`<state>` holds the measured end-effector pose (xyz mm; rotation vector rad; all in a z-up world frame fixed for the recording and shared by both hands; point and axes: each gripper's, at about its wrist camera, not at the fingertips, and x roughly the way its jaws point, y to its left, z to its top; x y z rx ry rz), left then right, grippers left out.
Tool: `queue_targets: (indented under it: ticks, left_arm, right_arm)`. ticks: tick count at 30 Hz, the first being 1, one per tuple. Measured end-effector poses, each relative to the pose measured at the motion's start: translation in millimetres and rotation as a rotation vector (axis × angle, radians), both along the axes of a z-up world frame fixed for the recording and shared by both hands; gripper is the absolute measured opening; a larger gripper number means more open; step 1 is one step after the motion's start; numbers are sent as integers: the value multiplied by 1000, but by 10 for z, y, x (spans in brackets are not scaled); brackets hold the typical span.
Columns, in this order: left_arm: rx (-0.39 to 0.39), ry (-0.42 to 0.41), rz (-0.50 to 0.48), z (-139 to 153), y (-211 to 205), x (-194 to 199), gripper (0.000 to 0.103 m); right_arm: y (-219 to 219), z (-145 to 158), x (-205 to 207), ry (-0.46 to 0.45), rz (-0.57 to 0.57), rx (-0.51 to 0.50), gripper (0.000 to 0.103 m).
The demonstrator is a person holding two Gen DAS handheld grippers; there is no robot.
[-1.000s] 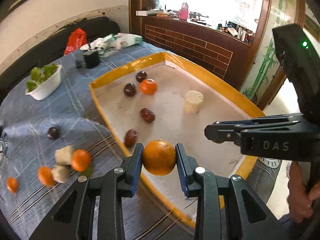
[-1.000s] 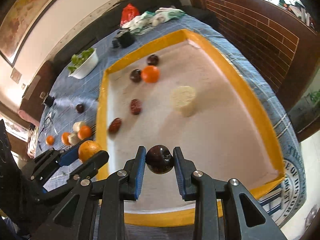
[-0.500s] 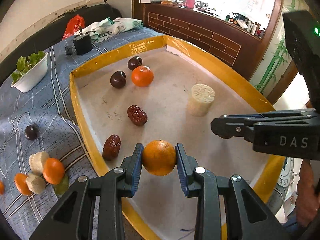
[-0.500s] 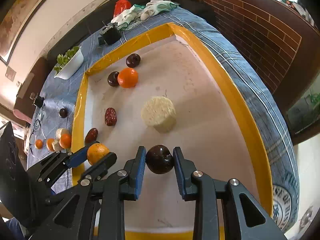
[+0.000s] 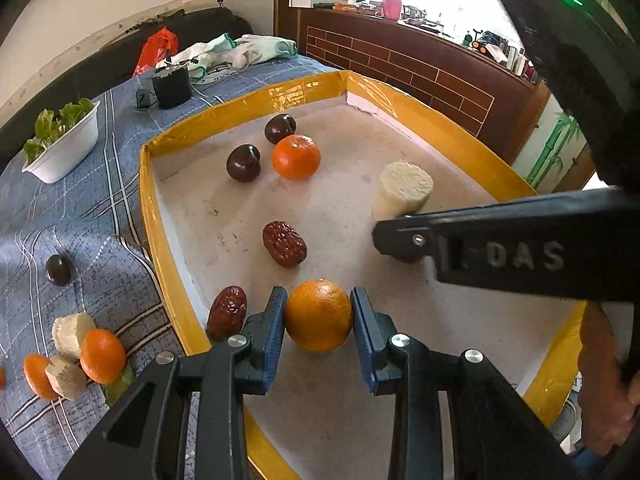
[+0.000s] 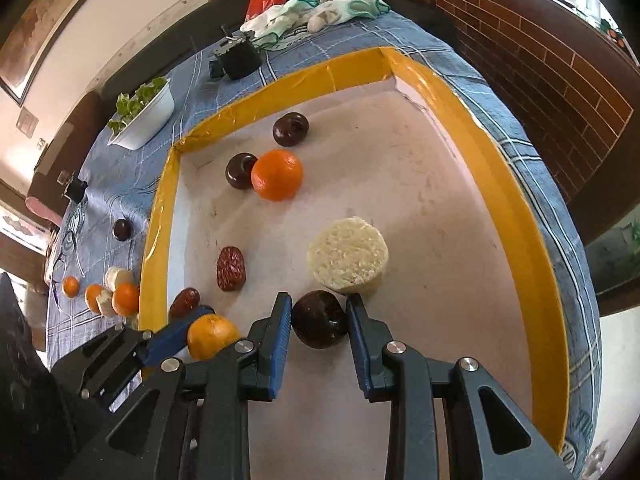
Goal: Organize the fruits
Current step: 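Carry the mandarin and plum over the yellow tray, then lower the mandarin and plum into the tray and open both grippers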
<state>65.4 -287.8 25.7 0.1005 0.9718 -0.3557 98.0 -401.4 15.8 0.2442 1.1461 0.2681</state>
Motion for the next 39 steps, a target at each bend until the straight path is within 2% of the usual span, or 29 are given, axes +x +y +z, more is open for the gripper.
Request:
queue_targets:
  ticks: [6, 16, 23, 26, 39]
  left_arm:
    - [20, -14, -4, -13, -26, 5, 31]
    - [11, -20, -5, -19, -27, 31, 31]
    - [10, -19, -17, -12, -39, 48, 41]
    - [4, -22, -14, -3, -26, 53, 44]
    - [-13, -50, -28, 100, -21, -3, 48]
  right_arm:
    - [85, -2, 81, 3, 27, 8, 31]
    - [144, -2, 117, -4, 45, -3, 31]
    - [136, -5, 150, 5, 40, 9, 32]
    - [137, 9, 141, 1, 39, 11, 38]
    - [33, 174, 40, -32, 0, 18, 42]
